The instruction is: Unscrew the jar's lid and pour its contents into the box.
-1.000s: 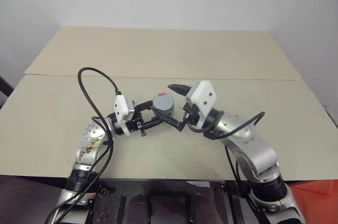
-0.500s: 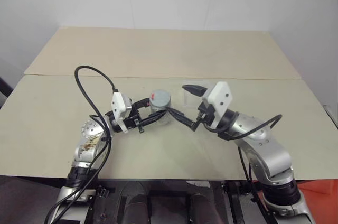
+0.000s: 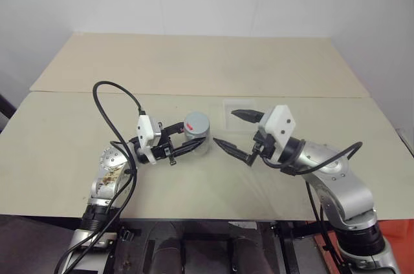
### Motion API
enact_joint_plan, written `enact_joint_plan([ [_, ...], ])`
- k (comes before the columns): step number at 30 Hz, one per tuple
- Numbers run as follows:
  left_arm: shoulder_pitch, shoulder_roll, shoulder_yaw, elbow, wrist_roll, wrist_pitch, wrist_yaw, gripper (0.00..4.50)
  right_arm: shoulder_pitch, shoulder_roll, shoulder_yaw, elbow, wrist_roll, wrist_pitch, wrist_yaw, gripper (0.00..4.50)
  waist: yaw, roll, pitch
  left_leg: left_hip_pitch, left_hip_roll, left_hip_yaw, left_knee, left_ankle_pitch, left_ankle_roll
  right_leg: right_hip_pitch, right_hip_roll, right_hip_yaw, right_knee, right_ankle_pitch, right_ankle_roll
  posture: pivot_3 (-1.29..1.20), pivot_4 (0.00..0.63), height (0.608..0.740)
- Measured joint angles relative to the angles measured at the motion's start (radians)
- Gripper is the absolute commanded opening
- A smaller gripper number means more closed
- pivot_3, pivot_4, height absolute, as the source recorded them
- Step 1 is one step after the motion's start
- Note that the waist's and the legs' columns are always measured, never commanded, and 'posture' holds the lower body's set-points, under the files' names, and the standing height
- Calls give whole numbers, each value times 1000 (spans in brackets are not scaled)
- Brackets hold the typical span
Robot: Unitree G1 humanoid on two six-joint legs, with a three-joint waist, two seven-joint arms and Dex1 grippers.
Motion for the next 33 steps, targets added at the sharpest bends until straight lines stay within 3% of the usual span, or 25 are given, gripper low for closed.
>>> enact_joint_plan([
  [7,0,-3,-13,0,2,-1,-5,1932,-41,6,-17,-52,98,97,-13,4462,0,0,0,0,0,0,0,0,0,0,0,0,0,0,0,0,150,740],
  [16,0,-13,-34,-1,4,-2,-4,1932,-122,86,55,-27,50,100,-86,4462,2,0,0,0,0,0,0,0,0,0,0,0,0,0,0,0,150,740],
  [33,-1,-21,-47,-12,4,-2,-2,1932,-138,106,84,8,50,111,-84,4462,0,0,0,0,0,0,0,0,0,0,0,0,0,0,0,0,150,740],
])
